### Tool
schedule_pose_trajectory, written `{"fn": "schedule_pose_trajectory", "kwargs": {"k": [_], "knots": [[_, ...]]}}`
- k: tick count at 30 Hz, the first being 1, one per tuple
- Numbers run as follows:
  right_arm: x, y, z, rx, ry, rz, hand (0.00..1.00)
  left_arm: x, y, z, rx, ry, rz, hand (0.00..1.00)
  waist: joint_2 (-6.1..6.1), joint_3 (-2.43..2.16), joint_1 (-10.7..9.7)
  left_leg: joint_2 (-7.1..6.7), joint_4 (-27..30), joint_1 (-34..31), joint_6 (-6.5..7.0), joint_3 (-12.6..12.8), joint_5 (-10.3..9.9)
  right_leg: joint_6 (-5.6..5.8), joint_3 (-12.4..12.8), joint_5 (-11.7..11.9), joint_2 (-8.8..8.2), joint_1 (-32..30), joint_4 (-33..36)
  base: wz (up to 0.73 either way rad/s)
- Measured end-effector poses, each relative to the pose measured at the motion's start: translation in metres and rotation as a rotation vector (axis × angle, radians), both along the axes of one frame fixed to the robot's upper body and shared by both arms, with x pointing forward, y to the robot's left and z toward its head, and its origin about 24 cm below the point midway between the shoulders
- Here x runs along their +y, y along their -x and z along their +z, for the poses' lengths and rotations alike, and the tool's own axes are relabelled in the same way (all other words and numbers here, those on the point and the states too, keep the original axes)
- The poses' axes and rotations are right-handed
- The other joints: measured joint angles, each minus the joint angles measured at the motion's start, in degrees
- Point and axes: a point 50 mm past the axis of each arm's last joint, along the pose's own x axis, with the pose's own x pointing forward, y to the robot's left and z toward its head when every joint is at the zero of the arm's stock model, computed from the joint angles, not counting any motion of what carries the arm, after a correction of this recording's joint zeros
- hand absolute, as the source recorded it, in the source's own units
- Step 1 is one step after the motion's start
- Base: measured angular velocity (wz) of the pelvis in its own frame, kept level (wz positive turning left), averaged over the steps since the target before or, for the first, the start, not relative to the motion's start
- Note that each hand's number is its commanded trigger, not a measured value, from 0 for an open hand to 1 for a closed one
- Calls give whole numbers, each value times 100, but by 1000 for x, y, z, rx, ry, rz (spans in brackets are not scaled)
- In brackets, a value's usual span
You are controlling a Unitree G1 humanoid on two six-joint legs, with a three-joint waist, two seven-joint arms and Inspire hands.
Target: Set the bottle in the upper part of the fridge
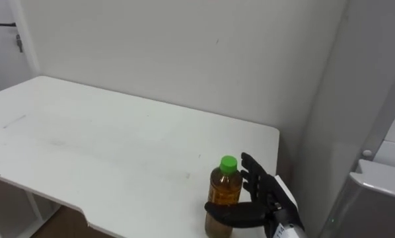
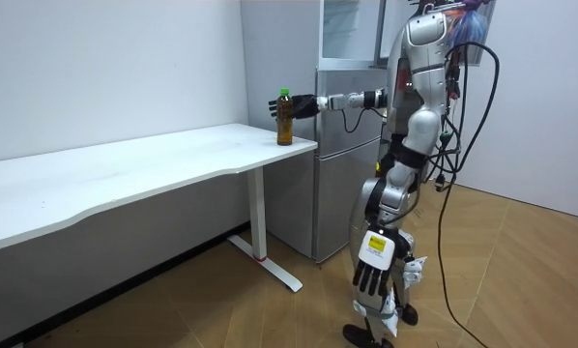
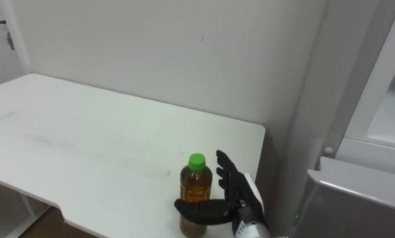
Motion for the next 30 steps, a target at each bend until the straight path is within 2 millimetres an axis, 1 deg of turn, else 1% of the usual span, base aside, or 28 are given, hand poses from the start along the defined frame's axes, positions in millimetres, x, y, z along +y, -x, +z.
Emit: {"fn": "schedule_pose_trajectory", "kwargs": {"k": [8,14,21,27,30], "knots": [[3,1,-1,2,13,19,0,1,0,0,6,-5,0,0,-3,3,73,1,2,-1,0,0,0,0,-9,0,-1,1,0,0],[7,1,-2,3,23,36,0,2,0,0,14,-16,-21,0,-34,30,95,-3,-1,-7,0,-46,0,0,-14,0,0,0,-1,0],[8,-9,0,19,40,39,0,3,-2,1,6,-32,-26,0,-38,30,95,-4,-5,-7,-1,-69,0,0,-29,0,3,-4,-1,1],[4,-11,-11,73,57,32,0,3,-5,2,-7,-43,-26,0,-34,25,96,-9,16,-6,-1,-100,0,0,-60,0,3,11,-2,2],[1,-12,-15,95,59,24,0,5,-6,3,-3,-52,-25,0,-31,20,89,-9,19,0,-2,-116,0,0,-136,0,2,30,-2,4]]}}
